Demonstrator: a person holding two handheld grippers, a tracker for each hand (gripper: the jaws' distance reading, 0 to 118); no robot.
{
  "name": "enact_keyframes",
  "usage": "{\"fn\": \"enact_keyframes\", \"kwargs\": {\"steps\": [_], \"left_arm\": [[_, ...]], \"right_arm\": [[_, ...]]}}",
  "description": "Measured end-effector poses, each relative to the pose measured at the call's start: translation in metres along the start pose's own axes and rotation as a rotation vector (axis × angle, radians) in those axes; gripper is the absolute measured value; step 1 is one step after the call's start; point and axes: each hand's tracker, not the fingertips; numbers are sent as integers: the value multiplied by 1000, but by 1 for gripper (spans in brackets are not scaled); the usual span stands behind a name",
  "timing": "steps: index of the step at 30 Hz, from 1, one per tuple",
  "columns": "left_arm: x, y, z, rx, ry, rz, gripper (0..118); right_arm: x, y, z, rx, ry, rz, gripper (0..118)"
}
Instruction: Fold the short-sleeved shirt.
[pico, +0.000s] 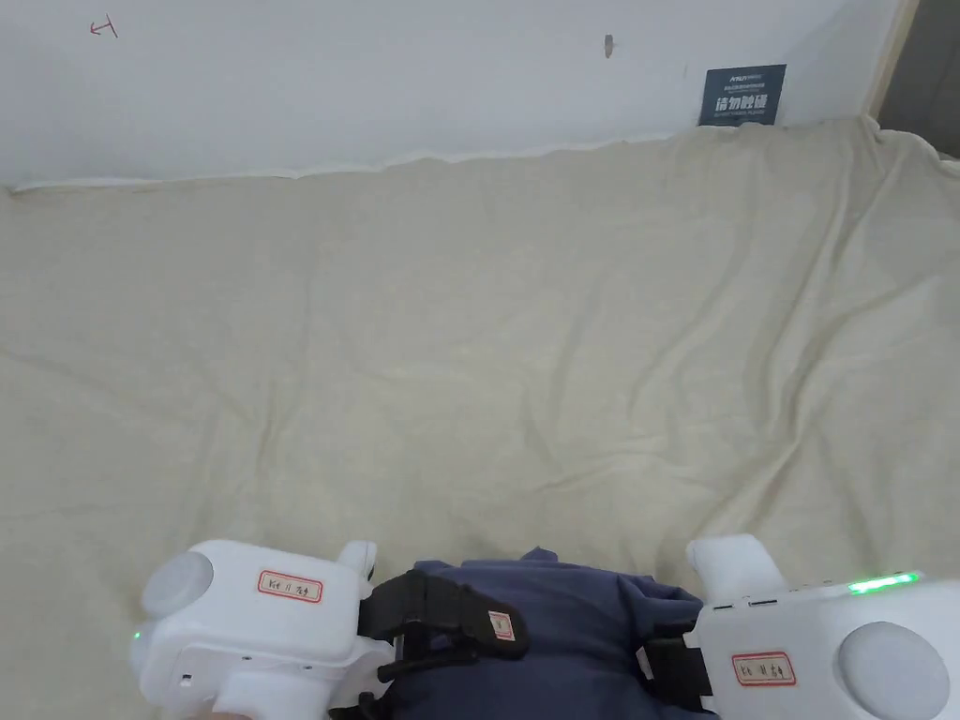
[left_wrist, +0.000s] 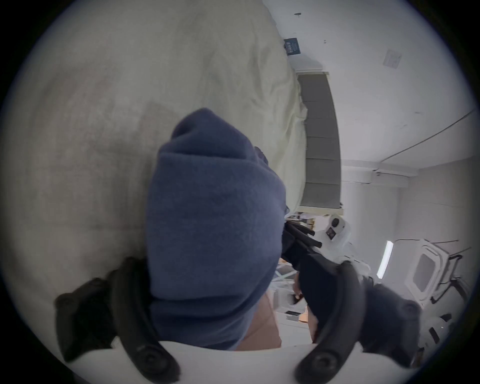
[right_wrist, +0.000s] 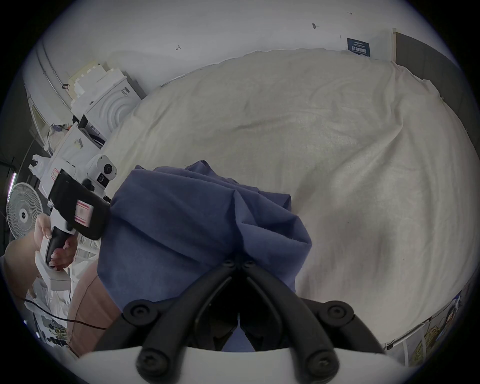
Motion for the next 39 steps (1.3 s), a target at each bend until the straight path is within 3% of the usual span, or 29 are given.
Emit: {"fn": "enact_keyframes", "kwargs": {"steps": [1, 2, 3, 4, 5, 12, 15, 18, 27, 28, 32, 34, 35, 37, 38, 39], "left_arm": [[5, 0, 6, 45, 102, -40, 59], [8, -1, 9, 82, 224, -121, 18], [13, -7, 8, 90, 262, -171, 18], [17, -16, 1, 60, 165, -109, 18], [20, -17, -1, 60, 160, -104, 18], [30, -19, 15, 82, 184, -122, 18], [51, -31, 50, 149, 214, -246, 18], [40, -30, 112, 168, 286, -232, 18], [-51, -17, 365, 356, 737, -43, 18], [-65, -17, 398, 399, 878, 32, 18], [-98, -14, 464, 469, 974, 162, 18], [-107, -13, 478, 469, 974, 166, 20], [-113, -12, 481, 476, 956, 175, 29], [-116, -15, 484, 508, 1023, 170, 78], [-117, -16, 484, 517, 1095, 175, 92], [-120, -17, 486, 501, 1136, 180, 94]], "right_arm": [[1, 0, 1, 1, 3, -4, 0], [2, 0, 2, 2, 9, -10, 0], [3, 0, 3, 2, 71, -33, 0], [3, -1, 3, -15, 93, -64, 0], [3, -1, 3, -16, 47, -64, 0], [0, -4, 15, 5, 60, -92, 0], [-9, -9, 29, 38, 89, -95, 0], [-29, -11, 33, 47, 102, -78, 0], [-108, 4, 5, -47, 185, 19, 0], [-117, 6, 1, -64, 194, 24, 0], [-133, 11, -9, -87, 199, 22, 0], [-137, 14, -12, -102, 189, 29, 0], [-138, 15, -13, -107, 179, 35, 0], [-140, 17, -15, -116, 155, 46, 0], [-140, 18, -14, -116, 148, 47, 0], [-139, 20, -13, -113, 144, 46, 0]]}}
